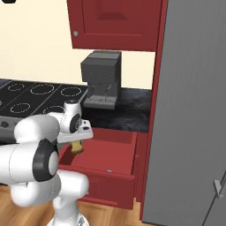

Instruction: Restock the sink supplies by placing the sponge and soap dispenser on the counter and next to the sink. Make sure the soap dispenser is upright.

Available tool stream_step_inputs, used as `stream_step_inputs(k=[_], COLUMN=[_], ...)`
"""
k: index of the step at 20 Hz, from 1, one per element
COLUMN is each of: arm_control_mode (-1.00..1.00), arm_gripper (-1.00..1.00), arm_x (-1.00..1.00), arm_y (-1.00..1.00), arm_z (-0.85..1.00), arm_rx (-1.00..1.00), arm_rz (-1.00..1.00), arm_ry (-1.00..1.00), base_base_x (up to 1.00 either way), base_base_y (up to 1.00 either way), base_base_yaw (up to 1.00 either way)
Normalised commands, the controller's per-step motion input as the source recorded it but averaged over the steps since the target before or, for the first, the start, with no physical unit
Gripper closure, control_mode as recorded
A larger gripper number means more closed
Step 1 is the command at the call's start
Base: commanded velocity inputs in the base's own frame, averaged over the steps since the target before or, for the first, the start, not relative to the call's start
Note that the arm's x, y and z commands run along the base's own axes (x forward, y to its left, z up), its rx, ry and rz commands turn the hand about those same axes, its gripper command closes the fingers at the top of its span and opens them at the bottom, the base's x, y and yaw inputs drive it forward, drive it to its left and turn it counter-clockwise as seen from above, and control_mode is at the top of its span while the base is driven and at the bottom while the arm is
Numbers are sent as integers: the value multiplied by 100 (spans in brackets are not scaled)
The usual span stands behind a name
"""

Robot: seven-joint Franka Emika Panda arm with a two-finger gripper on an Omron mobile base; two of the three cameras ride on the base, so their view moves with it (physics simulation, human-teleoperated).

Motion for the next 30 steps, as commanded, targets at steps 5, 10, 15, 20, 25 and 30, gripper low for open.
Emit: stream_step_inputs(k=[5,10,15,20,25,30], arm_control_mode=[-100,100,100,100,100,100], arm_gripper=[100,100,100,100,100,100], arm_x=[-18,-6,0,0,0,0], arm_y=[0,2,0,0,0,0], arm_z=[52,0,0,0,0,0], arm_rx=[0,0,0,0,0,0], arm_rz=[0,0,0,0,0,0], arm_ry=[0,-2,0,0,0,0], base_base_x=[0,-62,-67,-15,-2,0], base_base_y=[0,45,93,97,69,50], base_base_yaw=[0,9,30,57,70,76])
